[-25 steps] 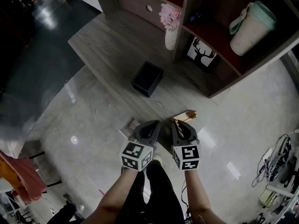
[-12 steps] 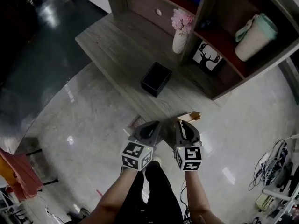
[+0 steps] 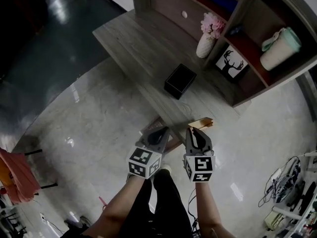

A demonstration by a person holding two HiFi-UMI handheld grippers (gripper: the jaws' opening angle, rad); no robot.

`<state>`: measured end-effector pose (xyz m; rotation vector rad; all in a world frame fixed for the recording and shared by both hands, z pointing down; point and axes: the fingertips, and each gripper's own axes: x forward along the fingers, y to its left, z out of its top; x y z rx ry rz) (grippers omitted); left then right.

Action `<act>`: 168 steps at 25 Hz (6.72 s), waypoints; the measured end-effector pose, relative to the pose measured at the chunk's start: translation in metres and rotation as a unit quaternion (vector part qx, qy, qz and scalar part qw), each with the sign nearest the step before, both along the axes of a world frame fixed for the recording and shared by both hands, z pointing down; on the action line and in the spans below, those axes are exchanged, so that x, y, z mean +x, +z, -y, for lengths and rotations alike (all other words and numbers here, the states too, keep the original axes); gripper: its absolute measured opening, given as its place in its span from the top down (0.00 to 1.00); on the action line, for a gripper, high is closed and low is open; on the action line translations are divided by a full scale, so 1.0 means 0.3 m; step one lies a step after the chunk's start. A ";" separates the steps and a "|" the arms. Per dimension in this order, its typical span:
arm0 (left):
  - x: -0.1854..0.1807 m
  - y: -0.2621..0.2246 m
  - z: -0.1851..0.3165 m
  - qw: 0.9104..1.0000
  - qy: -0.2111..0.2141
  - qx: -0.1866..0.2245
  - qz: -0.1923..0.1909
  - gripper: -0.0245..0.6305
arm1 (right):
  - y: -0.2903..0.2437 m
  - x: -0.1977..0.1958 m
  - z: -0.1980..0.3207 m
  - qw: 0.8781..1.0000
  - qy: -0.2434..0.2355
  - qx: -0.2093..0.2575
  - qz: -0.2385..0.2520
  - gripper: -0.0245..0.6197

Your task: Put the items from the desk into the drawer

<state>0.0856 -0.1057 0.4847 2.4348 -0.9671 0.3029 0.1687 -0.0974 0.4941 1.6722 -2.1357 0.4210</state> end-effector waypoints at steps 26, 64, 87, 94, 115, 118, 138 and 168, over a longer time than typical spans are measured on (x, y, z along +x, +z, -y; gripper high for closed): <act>-0.481 0.045 -0.080 0.996 -0.092 -0.003 0.006 0.95 | 0.025 -0.507 -0.073 0.992 -0.122 -0.015 -0.018 0.88; -0.491 0.387 -0.074 0.993 -0.108 -0.039 0.018 0.95 | 0.367 -0.600 -0.063 0.977 -0.201 -0.052 -0.048 0.88; -0.494 0.509 0.005 0.992 -0.102 -0.068 0.017 0.95 | 0.530 -0.568 0.056 0.980 -0.172 -0.088 -0.036 0.88; -0.493 0.524 0.035 0.992 -0.103 -0.072 0.016 0.95 | 0.552 -0.551 0.090 0.981 -0.163 -0.094 -0.042 0.88; -0.460 0.461 0.033 0.994 -0.087 -0.058 0.016 0.95 | 0.493 -0.555 0.060 0.985 -0.148 -0.085 -0.016 0.76; -0.456 0.434 0.030 0.995 -0.084 -0.052 0.017 0.95 | 0.466 -0.557 0.046 0.987 -0.142 -0.078 -0.011 0.88; -0.367 0.113 -0.065 0.999 -0.044 -0.004 0.015 0.95 | 0.120 -0.543 -0.030 0.991 -0.122 -0.005 0.053 0.94; -0.250 -0.259 -0.199 0.999 0.009 0.049 -0.011 0.95 | -0.247 -0.398 -0.172 0.996 -0.041 0.047 0.071 0.95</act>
